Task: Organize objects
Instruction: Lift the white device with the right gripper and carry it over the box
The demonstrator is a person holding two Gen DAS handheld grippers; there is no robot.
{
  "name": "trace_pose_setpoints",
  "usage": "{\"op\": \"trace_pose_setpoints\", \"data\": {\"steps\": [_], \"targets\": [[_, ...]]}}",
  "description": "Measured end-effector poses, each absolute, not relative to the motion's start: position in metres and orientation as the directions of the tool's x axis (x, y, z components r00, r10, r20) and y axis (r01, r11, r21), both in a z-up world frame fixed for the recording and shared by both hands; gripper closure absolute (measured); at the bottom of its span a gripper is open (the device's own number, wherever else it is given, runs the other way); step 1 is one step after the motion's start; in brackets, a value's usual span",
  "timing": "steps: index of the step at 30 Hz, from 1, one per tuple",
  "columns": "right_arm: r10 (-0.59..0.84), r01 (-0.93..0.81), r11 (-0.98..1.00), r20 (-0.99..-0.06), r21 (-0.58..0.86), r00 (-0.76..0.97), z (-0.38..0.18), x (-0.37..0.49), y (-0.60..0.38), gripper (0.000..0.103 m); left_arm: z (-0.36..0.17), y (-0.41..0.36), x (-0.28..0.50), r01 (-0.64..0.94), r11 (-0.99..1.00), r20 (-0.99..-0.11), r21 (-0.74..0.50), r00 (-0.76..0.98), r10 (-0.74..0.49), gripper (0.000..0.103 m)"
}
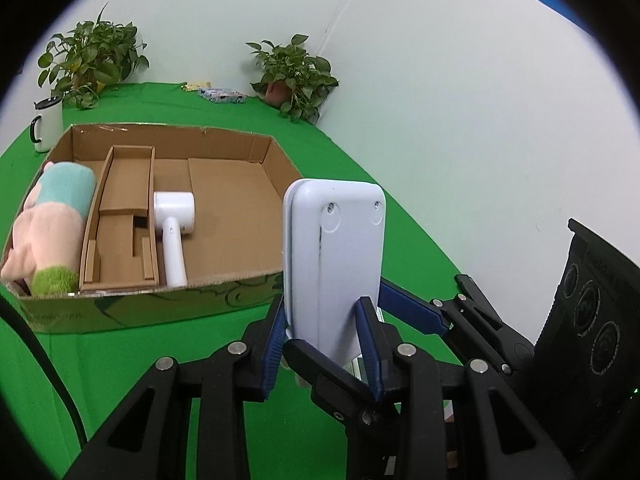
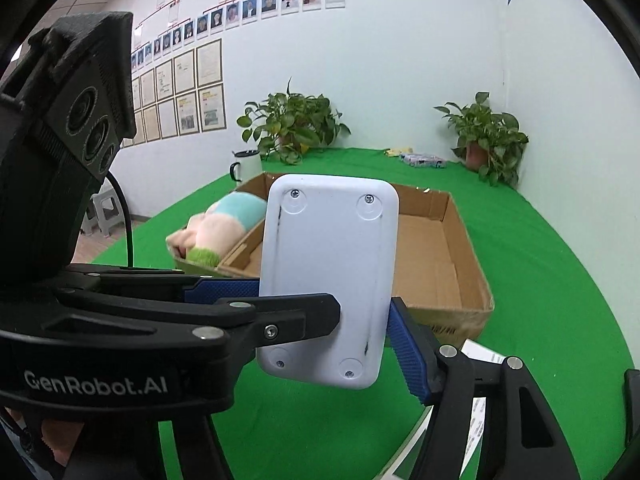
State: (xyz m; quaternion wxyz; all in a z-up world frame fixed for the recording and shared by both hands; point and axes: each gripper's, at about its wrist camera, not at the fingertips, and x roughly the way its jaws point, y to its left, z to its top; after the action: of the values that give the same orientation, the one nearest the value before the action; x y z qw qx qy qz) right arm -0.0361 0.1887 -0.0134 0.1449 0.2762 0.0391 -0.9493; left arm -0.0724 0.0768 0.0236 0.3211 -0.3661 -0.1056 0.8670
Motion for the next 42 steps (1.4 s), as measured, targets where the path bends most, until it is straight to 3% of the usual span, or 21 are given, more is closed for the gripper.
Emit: {"op": "trace_pose_setpoints", "data": {"steps": [27,34,42], "targets": [[-0.254,0.295,-0.955,-0.531,0.008,-0.808,0.052,-0.174,0.184,0.040,0.068,0.077,-0.172,-0.475,-0.776,-0.555,-0.414,-0.543,0.629,0.070],[-0.263,0.297,-0.954,-0.587,0.041,-0.765,0.035,-0.220,0.185,0.040,0.047,0.082,-0.204,-0.437,-0.788,-0.605,-0.433,-0.508,0.614,0.070],[-0.287,0.297,-0.949,-0.686,0.109,-0.669,-0.021,-0.262,0.189,0.040,0.000,0.086,-0.231,-0.365,-0.809,-0.685,-0.460,-0.434,0.585,0.070]]}}
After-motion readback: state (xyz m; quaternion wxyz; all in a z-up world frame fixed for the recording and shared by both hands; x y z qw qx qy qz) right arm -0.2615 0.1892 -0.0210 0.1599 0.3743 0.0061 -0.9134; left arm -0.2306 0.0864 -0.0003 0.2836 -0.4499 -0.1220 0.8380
